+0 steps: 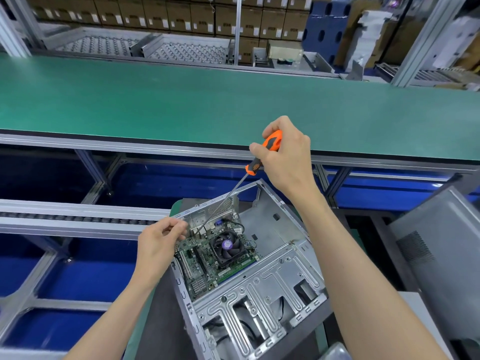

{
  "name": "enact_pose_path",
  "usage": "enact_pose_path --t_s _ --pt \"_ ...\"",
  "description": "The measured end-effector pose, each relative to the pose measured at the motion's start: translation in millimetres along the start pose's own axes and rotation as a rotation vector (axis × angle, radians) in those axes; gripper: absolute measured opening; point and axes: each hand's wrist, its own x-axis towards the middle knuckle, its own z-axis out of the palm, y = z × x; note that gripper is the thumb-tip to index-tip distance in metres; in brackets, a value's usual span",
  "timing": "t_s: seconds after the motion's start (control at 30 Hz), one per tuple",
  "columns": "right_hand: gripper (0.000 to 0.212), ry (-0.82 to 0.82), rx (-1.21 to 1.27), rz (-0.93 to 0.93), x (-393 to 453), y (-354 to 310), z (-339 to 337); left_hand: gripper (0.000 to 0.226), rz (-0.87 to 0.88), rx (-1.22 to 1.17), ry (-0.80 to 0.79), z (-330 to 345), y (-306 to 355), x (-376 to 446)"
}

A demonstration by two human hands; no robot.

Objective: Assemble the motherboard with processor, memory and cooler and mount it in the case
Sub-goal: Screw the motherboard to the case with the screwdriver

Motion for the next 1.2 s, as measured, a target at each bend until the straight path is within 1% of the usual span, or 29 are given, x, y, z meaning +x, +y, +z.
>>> enact_pose_path --t_s 0.07,0.13,0.33,0.4,0.47,0.53,0.6,0.67,0.73,0.77,0.8,0.87,1.0,1.03,1.1,1.2 --pt "0.023 0.014 0.010 0.028 -4.9 2.3 -4.2 0.014 -0.003 0.010 0.024 -5.0 -2.6 -13.9" --pt "0.023 0.030 0.019 0.055 -10.9 3.4 -8.5 0.019 -0.022 -0.014 0.040 -10.2 -6.8 -28.2" --pt "0.020 0.081 0.173 0.171 -33.4 13.6 -21.2 0.026 -0.050 -0.074 0.078 -24.5 -12.0 -61.6" --pt "0.020 0.102 0.215 0.226 -40.9 20.1 -23.0 0.026 -0.039 -0.011 0.073 -26.4 -12.9 -65.9" --pt "0.020 0.123 0.275 0.278 -47.7 26.8 -23.4 0.025 0.015 0.112 0.049 -25.2 -16.0 -68.6" --pt "0.019 0.135 0.298 0.304 -52.0 31.4 -22.7 0.021 0.110 0.231 0.008 -20.9 -17.5 -69.4" --pt "0.020 0.140 0.267 0.300 -52.6 34.5 -20.5 0.014 0.243 0.362 -0.060 -13.6 -20.4 -63.3" --pt "0.022 0.129 0.201 0.280 -51.3 35.0 -17.9 0.011 0.337 0.506 -0.192 -5.4 -21.5 -49.8" --pt "0.024 0.130 0.130 0.234 -48.3 33.1 -16.0 0.014 0.326 0.638 -0.359 0.0 -19.8 -33.1" --pt "0.024 0.144 0.101 0.198 -46.1 32.1 -15.7 0.017 0.317 0.695 -0.424 0.8 -19.7 -25.4" --pt "0.025 0.159 0.086 0.160 -43.7 30.8 -15.4 0.019 0.321 0.747 -0.457 0.6 -20.5 -19.4" --pt "0.026 0.170 0.085 0.079 -36.6 26.3 -15.4 0.025 0.342 0.797 -0.449 0.4 -22.6 -12.0" --pt "0.026 0.158 0.108 -0.053 -17.2 13.6 -14.0 0.036 0.296 0.753 -0.417 3.0 -18.8 -9.0" --pt "0.026 0.151 0.093 -0.085 -11.6 10.2 -13.3 0.036 0.278 0.737 -0.404 5.2 -17.5 -7.8" --pt "0.027 0.131 0.046 -0.140 -2.1 3.5 -11.1 0.028 0.236 0.696 -0.362 10.2 -14.3 -5.2" --pt "0.030 0.072 0.027 -0.214 4.9 -4.7 -5.9 0.021 0.138 0.684 -0.315 16.9 -11.2 -3.4"
